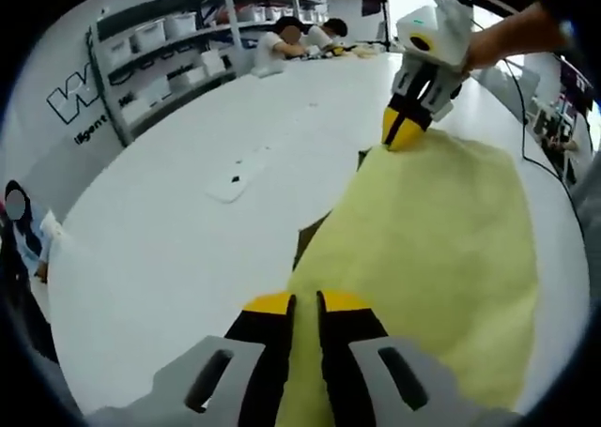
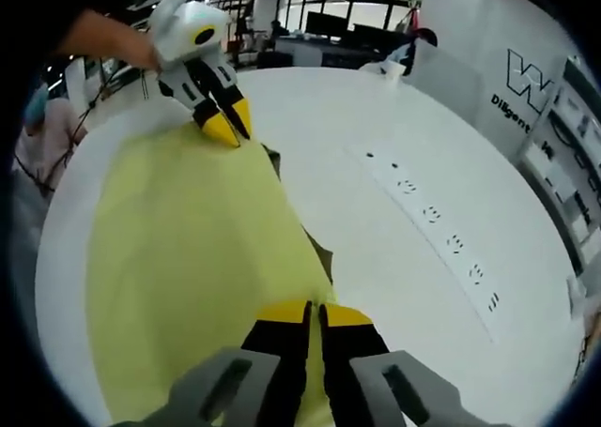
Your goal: Fold the garment on the visible template until the final outline fits inside the template.
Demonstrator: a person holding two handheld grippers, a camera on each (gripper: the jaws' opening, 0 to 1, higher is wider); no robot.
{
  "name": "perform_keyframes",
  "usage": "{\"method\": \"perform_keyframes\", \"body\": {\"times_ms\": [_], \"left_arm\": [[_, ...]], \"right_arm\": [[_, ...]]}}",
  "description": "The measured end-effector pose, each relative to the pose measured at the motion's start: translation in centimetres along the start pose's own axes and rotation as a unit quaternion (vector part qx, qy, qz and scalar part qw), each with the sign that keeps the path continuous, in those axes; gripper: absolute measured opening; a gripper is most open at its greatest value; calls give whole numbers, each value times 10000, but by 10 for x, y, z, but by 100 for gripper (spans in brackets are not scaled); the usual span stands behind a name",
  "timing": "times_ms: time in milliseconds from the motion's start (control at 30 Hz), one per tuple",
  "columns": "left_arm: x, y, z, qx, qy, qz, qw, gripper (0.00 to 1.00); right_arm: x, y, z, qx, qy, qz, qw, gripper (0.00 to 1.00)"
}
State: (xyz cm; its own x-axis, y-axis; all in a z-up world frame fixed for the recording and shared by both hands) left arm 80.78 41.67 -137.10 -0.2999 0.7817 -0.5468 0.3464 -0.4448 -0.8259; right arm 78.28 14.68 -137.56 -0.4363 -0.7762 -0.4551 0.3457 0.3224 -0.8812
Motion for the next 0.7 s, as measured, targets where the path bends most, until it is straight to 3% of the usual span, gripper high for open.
{"method": "perform_keyframes", "body": {"times_ms": [133,500,700], "left_arm": [[-1,2,-3,-4,14,-6,10000,18],[-2,2,3,93,67,-60,9999,5],[-4,-1,3,82,-180,-129,9997,5]], "right_arm": [[0,0,-1,2,-6,3,10000,0],[0,-3,-3,26,-95,-67,9999,0],[-3,-9,-2,40,-114,-38,9999,0]]}}
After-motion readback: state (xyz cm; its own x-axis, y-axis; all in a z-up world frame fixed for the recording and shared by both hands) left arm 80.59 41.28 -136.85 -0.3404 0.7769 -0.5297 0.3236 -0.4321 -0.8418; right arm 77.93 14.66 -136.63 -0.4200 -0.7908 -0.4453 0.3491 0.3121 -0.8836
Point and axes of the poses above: the point that each gripper's makers call its tool centre point, and the gripper's own axes: y roughly forward along the fingers, z roughly to its right, x roughly out of its underside, the point moved 9 cm from there along -y, roughly backward along the fingers, and after that the axes turned 10 degrees about -z, right-handed, at the moved point
